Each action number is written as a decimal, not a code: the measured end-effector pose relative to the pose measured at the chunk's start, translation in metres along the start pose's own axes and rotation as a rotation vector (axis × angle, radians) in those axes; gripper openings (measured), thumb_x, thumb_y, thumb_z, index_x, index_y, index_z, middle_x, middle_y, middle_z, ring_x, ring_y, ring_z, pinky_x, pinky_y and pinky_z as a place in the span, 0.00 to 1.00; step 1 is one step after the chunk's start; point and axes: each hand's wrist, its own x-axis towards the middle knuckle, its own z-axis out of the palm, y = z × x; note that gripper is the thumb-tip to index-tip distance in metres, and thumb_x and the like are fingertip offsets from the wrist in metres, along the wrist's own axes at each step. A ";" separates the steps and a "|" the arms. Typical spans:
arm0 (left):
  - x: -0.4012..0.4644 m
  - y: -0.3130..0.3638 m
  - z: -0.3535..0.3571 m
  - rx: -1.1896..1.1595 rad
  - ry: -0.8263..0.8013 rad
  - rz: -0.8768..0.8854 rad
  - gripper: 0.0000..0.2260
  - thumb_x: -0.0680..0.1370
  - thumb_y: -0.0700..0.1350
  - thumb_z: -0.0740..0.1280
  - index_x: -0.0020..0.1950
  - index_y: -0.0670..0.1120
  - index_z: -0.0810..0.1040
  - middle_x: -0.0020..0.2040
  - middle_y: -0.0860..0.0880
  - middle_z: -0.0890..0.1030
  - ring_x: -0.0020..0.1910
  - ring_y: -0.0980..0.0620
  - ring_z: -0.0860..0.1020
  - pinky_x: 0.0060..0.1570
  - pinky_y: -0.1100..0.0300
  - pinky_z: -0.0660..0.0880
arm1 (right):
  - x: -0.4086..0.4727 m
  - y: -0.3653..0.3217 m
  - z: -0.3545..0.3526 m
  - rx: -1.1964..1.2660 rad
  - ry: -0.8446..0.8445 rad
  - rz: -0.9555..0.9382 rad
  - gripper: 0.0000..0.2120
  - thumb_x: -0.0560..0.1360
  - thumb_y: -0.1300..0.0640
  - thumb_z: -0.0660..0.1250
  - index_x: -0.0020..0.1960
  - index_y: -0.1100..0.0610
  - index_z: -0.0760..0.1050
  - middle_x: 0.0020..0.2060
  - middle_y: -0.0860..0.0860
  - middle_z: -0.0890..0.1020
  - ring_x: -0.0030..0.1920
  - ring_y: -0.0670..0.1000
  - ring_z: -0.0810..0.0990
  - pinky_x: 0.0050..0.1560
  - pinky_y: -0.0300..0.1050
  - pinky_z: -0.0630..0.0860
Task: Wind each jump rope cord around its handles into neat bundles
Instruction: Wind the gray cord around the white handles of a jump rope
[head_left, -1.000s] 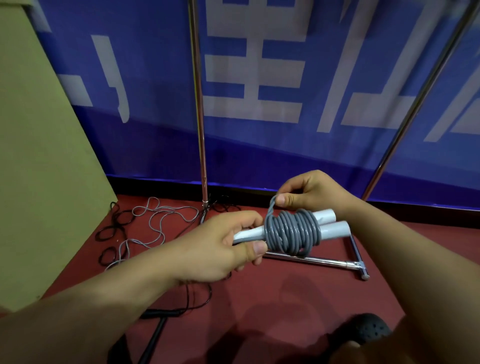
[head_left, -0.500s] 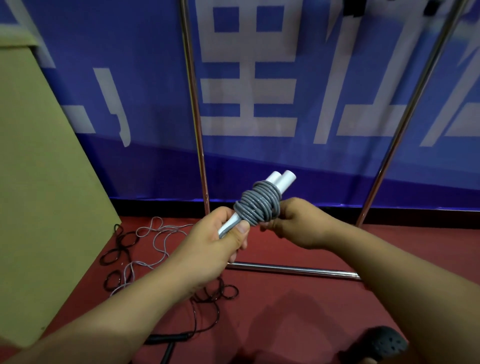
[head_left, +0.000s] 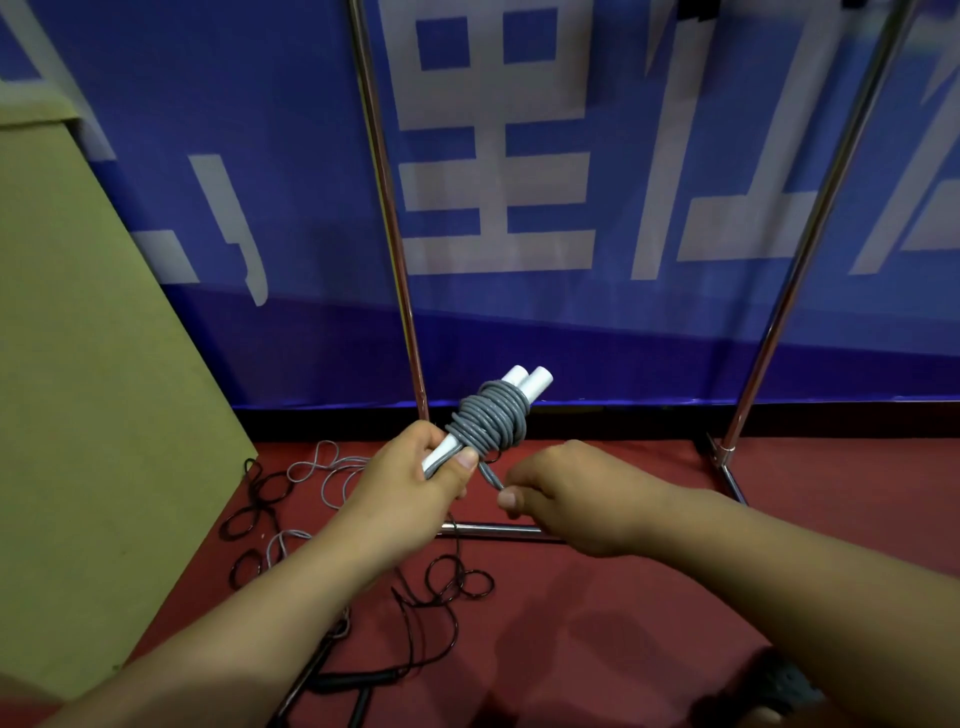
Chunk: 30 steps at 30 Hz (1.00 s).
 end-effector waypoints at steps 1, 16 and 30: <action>0.001 -0.001 0.001 0.023 0.004 -0.008 0.07 0.80 0.51 0.67 0.45 0.50 0.74 0.34 0.54 0.81 0.29 0.60 0.73 0.34 0.61 0.71 | -0.001 -0.001 0.001 -0.021 -0.009 -0.001 0.17 0.82 0.47 0.58 0.45 0.57 0.77 0.36 0.51 0.79 0.41 0.54 0.77 0.45 0.50 0.74; 0.008 -0.003 0.004 0.101 0.054 -0.146 0.11 0.79 0.51 0.68 0.45 0.44 0.78 0.36 0.51 0.80 0.31 0.54 0.73 0.22 0.71 0.66 | -0.009 -0.010 0.015 -0.164 0.019 -0.040 0.05 0.82 0.53 0.54 0.49 0.52 0.67 0.44 0.53 0.79 0.42 0.59 0.76 0.42 0.54 0.75; 0.009 -0.010 0.001 0.225 -0.006 -0.153 0.09 0.73 0.49 0.76 0.41 0.48 0.78 0.34 0.51 0.79 0.29 0.54 0.73 0.23 0.70 0.65 | -0.013 -0.012 0.006 -0.205 0.108 -0.080 0.08 0.78 0.55 0.58 0.41 0.48 0.66 0.44 0.51 0.79 0.43 0.56 0.77 0.40 0.50 0.72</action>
